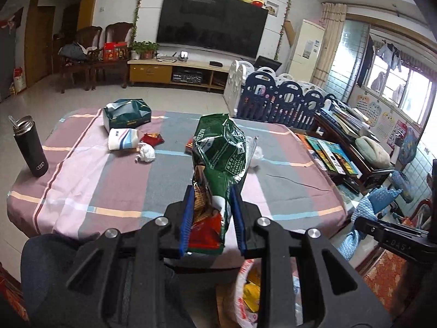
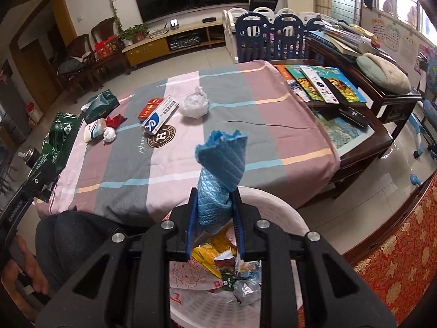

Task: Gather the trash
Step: 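Carry the blue mask and green snack bag over the wastebasket and release both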

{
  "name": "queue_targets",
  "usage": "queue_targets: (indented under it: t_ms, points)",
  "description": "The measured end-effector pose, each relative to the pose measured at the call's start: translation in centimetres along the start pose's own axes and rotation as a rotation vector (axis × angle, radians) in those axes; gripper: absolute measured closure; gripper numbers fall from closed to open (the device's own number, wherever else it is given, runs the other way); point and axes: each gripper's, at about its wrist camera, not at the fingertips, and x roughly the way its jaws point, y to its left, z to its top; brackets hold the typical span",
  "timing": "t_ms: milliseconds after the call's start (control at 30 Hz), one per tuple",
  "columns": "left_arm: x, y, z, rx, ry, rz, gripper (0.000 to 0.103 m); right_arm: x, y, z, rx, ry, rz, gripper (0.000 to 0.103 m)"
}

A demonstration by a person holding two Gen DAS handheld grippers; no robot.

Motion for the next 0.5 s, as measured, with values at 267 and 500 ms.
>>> queue_targets:
  t_ms: [267, 500]
  points:
    - [0.0, -2.7, -1.1, 0.076, 0.023, -0.029, 0.075, 0.3, -1.2, -1.2, 0.019, 0.021, -0.004, 0.079]
    - [0.8, -4.5, -2.0, 0.127, 0.047, -0.064, 0.075, 2.5, -2.9, -3.0, 0.042, 0.107, -0.051, 0.079]
